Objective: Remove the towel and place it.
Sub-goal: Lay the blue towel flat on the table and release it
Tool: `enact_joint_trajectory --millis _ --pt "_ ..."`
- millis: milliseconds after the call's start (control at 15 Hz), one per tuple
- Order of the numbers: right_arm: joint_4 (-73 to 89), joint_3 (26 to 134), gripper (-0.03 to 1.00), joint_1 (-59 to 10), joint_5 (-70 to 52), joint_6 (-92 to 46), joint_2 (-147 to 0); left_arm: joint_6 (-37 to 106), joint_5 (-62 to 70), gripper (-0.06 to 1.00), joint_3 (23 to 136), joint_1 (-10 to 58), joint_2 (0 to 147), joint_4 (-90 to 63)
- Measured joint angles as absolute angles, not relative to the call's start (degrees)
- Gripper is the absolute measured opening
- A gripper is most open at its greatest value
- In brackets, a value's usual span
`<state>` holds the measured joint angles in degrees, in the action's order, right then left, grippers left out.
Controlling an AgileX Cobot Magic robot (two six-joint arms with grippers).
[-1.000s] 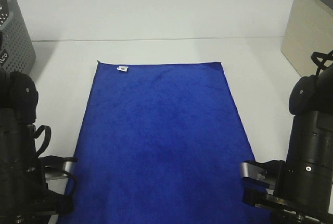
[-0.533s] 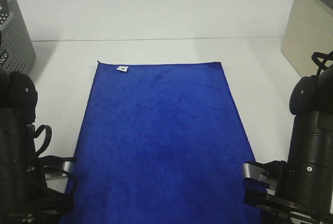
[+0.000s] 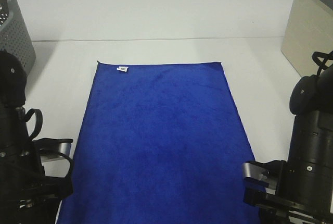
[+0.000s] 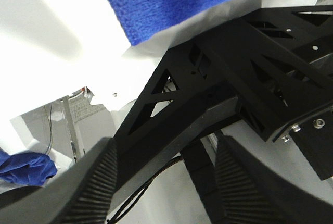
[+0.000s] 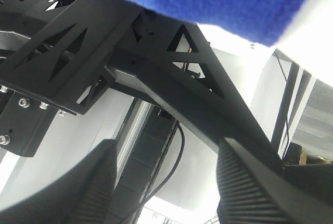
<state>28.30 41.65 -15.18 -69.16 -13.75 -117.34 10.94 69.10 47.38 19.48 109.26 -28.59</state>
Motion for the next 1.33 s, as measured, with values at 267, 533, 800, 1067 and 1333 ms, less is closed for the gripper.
enact_joint_trajectory --millis 267,533,800,1067,1333 --pt "27.1 47.2 0.57 -15.2 -69.3 -12.4 -109.5 10.0 69.3 0.54 53.1 19.5 104.2 -28.6" --pt "18.0 61.9 0.57 -15.2 -69.6 -4.3 -100.0 8.2 69.4 0.54 63.1 19.4 103.7 -26.1" --pt "11.5 80.2 0.55 -9.5 -69.6 1.7 -100.7 7.8 69.6 0.55 74.4 14.2 105.5 -21.1" --pt "16.4 95.3 0.54 0.3 -69.1 -2.3 -106.2 7.7 69.6 0.55 90.1 6.4 113.3 -20.1" --pt "25.8 106.3 0.54 0.9 -69.1 -8.6 -115.9 7.7 69.6 0.55 104.9 2.3 122.7 -21.2"
